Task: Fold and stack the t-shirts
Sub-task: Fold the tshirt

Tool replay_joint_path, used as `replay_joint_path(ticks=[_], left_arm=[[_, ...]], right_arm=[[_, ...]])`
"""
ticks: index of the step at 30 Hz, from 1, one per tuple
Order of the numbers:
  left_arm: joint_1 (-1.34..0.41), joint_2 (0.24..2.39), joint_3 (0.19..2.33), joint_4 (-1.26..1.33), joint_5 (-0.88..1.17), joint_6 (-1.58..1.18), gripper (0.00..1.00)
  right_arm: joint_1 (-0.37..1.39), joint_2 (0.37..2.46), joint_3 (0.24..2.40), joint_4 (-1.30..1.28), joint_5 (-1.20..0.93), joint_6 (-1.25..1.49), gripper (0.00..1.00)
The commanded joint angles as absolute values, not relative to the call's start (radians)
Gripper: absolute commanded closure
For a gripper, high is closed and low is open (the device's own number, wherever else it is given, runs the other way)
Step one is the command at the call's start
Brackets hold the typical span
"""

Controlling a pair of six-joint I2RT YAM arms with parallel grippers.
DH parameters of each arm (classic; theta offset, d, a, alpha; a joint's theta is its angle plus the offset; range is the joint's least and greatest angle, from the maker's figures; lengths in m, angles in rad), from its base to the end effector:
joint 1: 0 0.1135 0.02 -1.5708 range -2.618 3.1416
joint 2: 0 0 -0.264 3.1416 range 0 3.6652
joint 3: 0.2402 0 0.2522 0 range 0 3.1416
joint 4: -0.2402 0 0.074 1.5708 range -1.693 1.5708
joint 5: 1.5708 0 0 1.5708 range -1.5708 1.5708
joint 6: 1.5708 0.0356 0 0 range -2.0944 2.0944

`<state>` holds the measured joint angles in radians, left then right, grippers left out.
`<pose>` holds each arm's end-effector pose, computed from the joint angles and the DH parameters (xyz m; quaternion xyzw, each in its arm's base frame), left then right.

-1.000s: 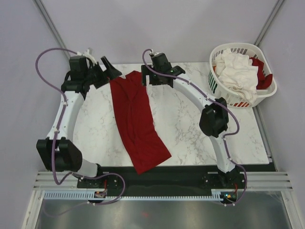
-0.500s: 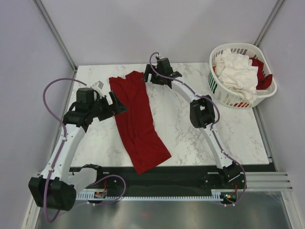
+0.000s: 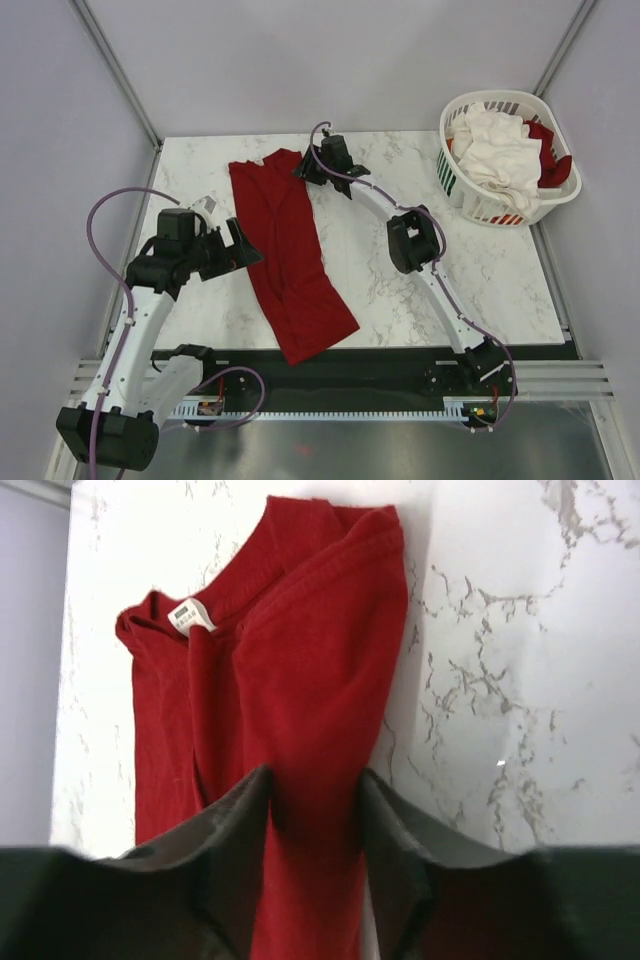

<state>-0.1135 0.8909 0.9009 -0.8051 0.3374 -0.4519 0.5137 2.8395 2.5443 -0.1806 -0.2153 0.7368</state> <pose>0.1713 -0.0314 0.3044 -0.0911 0.9102 -0.2533 0.3147 0.5367 0.3116 0.1284 0.0389 0.8498 0.3773 0.3659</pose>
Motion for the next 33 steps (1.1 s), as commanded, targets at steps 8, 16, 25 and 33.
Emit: replay_joint_path(ticks=[8,16,25,33], left_arm=[[-0.114,0.884,0.867,-0.839,0.316,-0.426,0.0],[-0.12,0.93,0.885,-0.816,0.311,-0.437,0.0],[-0.166,1.003,0.862,-0.736,0.278,-0.483,0.0],[-0.222,1.08,0.796,-0.648,0.2,-0.586,0.03]], right_arm=[[0.397,2.838,2.514,-0.077,-0.103,0.884,1.0],[0.287,2.747,2.421,-0.169,-0.075,0.752,1.0],[0.287,2.75,2.45,-0.193,-0.184,0.631,0.02],[0.285,2.311,1.96,-0.261,0.024,0.527,0.02]])
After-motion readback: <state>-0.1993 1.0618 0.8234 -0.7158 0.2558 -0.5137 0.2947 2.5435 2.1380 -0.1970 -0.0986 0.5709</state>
